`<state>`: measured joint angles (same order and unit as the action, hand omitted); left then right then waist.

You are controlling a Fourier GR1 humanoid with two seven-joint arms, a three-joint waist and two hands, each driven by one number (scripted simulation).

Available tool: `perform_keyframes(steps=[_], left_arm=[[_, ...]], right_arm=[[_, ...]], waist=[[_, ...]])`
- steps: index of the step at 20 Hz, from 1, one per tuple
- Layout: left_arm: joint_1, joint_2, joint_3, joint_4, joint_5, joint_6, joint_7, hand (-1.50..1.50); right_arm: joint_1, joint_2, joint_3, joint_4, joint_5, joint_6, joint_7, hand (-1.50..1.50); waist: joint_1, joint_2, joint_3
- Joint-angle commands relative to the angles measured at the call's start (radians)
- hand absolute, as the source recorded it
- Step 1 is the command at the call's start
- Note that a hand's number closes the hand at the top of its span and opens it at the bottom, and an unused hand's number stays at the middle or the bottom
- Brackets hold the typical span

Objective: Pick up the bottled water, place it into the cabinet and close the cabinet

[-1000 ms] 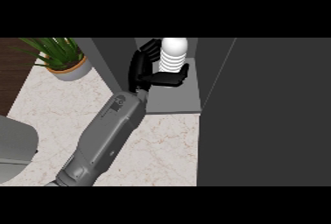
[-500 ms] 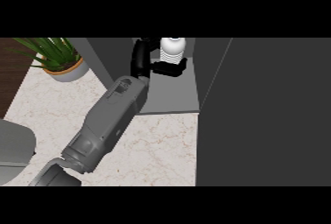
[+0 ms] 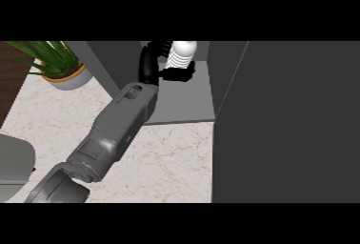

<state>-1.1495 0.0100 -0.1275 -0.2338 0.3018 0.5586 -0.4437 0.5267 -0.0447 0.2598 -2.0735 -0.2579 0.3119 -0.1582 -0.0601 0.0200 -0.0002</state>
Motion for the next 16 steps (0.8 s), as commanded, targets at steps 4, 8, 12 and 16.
perform_keyframes(steps=[4,8,12,16], left_arm=[[-0.001,0.051,-0.014,0.121,-0.059,0.074,-0.037,1.50],[-0.007,0.030,-0.022,0.154,-0.081,0.153,-0.058,-1.50],[-0.007,0.054,-0.005,0.171,-0.072,0.138,-0.042,-1.50],[-0.014,0.030,-0.006,0.187,-0.079,0.180,-0.040,-1.50]], right_arm=[[0.026,-0.031,-0.024,-0.044,-0.050,0.018,0.022,-1.50],[-0.005,-0.003,0.008,0.017,0.020,0.008,-0.026,-1.50],[-0.001,-0.001,0.004,-0.002,-0.002,-0.001,-0.006,-1.50],[0.002,-0.035,-0.011,-0.047,-0.024,0.014,0.025,-1.50]], waist=[[-0.009,0.004,0.000],[-0.019,0.010,-0.001],[-0.013,0.008,-0.001],[-0.023,0.012,-0.001]])
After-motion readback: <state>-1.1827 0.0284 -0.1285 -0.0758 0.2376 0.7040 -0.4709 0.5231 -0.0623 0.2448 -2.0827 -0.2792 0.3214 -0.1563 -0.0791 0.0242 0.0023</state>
